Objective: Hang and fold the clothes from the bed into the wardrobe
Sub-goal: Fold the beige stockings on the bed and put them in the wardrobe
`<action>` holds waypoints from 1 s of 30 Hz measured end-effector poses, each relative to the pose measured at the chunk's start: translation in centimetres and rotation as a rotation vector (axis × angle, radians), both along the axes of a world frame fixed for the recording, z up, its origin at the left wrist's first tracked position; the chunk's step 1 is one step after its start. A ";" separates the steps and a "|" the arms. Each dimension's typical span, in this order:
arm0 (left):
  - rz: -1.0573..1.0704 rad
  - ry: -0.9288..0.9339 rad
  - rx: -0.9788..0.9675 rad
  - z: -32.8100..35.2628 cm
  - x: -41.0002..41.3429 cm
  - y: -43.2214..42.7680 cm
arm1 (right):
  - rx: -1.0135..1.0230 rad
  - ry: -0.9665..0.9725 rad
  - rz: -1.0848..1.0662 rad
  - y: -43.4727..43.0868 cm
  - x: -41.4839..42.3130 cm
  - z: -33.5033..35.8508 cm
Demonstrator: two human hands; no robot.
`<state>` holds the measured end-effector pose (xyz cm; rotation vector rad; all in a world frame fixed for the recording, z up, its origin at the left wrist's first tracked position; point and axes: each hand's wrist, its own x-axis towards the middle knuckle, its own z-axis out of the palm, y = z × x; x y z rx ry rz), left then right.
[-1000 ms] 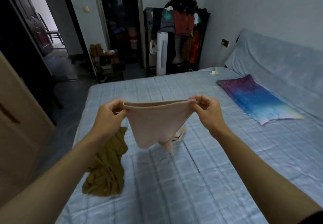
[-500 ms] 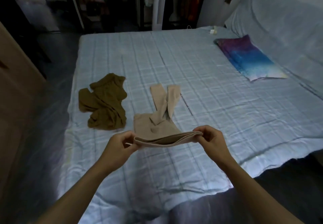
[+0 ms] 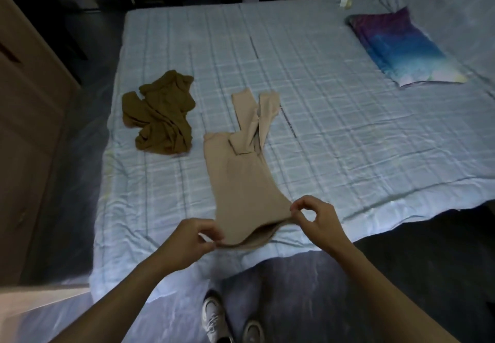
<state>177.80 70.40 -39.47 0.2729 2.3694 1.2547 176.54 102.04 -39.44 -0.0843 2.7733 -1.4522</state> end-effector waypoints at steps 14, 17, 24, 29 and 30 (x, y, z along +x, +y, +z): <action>0.069 0.175 -0.064 3.0 -6.8 3.2 | 0.010 0.034 -0.037 0.1 -6.5 2.3; 0.099 0.179 -0.086 1.9 -10.6 2.8 | 0.022 0.019 -0.026 -0.7 -10.3 1.8; 0.160 0.162 -0.071 -2.0 -21.9 1.1 | 0.064 -0.037 -0.040 -3.0 -21.0 -1.1; 0.147 0.108 -0.099 -5.3 -27.1 0.7 | 0.071 -0.106 -0.075 -4.0 -26.0 -3.9; 0.144 0.101 -0.102 -5.9 -28.0 0.8 | 0.076 -0.120 -0.078 -4.0 -26.9 -4.4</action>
